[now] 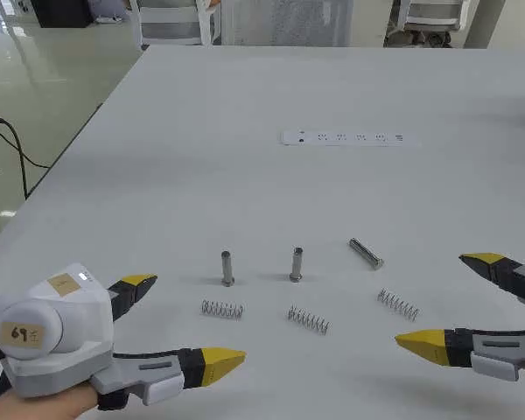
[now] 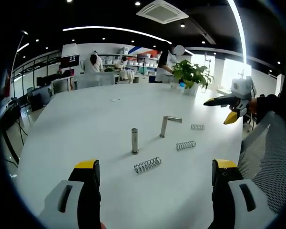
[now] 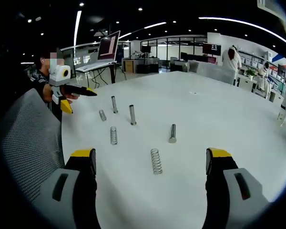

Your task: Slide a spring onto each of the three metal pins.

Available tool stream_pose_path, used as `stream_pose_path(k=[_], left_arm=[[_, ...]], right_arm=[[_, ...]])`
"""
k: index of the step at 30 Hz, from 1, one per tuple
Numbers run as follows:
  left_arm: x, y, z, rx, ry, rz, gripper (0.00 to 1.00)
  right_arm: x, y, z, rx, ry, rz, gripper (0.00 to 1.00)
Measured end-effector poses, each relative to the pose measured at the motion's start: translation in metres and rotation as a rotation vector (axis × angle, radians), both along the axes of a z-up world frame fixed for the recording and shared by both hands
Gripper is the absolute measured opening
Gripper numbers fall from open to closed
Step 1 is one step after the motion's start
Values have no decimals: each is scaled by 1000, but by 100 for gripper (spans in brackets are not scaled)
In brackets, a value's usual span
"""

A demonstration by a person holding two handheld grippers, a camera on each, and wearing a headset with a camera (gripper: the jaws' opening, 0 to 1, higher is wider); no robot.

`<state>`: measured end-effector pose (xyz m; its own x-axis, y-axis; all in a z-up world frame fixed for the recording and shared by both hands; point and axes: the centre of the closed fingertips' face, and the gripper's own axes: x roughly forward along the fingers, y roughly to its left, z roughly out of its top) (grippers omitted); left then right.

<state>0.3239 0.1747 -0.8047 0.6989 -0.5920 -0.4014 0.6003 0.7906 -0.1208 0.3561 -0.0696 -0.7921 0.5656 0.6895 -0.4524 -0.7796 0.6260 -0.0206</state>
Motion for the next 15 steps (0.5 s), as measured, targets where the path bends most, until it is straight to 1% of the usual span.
stream_pose_path(k=[15], left_arm=[[0, -1, 0, 1, 0, 1, 97]], right_arm=[[0, -1, 0, 1, -1, -1, 97]])
